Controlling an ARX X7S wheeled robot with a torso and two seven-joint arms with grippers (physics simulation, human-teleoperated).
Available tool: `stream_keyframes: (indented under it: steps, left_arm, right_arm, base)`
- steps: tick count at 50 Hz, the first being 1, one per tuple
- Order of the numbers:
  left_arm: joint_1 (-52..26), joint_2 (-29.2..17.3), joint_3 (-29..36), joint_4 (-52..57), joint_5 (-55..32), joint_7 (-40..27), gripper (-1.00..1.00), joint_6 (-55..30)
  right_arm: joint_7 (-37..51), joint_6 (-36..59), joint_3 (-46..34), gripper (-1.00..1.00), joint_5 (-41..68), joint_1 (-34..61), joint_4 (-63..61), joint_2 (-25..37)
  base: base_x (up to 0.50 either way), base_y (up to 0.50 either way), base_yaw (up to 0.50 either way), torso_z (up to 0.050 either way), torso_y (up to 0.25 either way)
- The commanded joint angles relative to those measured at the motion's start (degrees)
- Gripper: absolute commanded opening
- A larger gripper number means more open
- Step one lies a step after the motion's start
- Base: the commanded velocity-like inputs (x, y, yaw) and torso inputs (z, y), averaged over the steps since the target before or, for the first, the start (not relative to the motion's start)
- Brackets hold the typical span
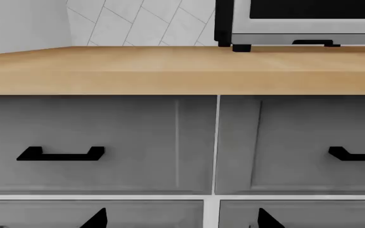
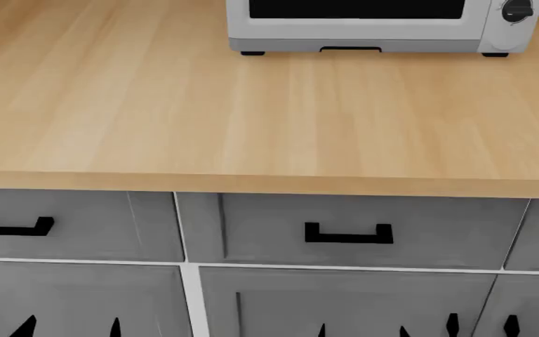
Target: Press the start button on the microwave
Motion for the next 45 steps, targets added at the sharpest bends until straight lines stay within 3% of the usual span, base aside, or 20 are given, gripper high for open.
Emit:
stream_keyframes:
  steps: [1,11,45]
  left_arm:
    - [-0.1,-3.1,3.6,0.9,-3.1,-3.6,1.0,-0.8]
    - [-0.1,-4.0,4.6,1.0,-4.1,-4.3,1.0,-0.4]
    - [0.1,-6.5,6.9,2.1,-5.2,-7.6,1.0,-0.1]
  right_arm:
    - [0.8,0.7,-0.8,1.0,0.6,0.0,-0.7,0.6]
    - [1.8,0.2,-3.1,1.0,3.3,0.4,-0.7,2.6]
    - [3.8,-2.0,-6.0,1.0,8.1,0.7,0.3,4.7]
  base:
    - [0.0,0.0,0.0,0.0,0.0]
    - [0.0,0.02,0.0,0.0,0.0]
    - [0.0,0.5,0.0,0.0,0.0]
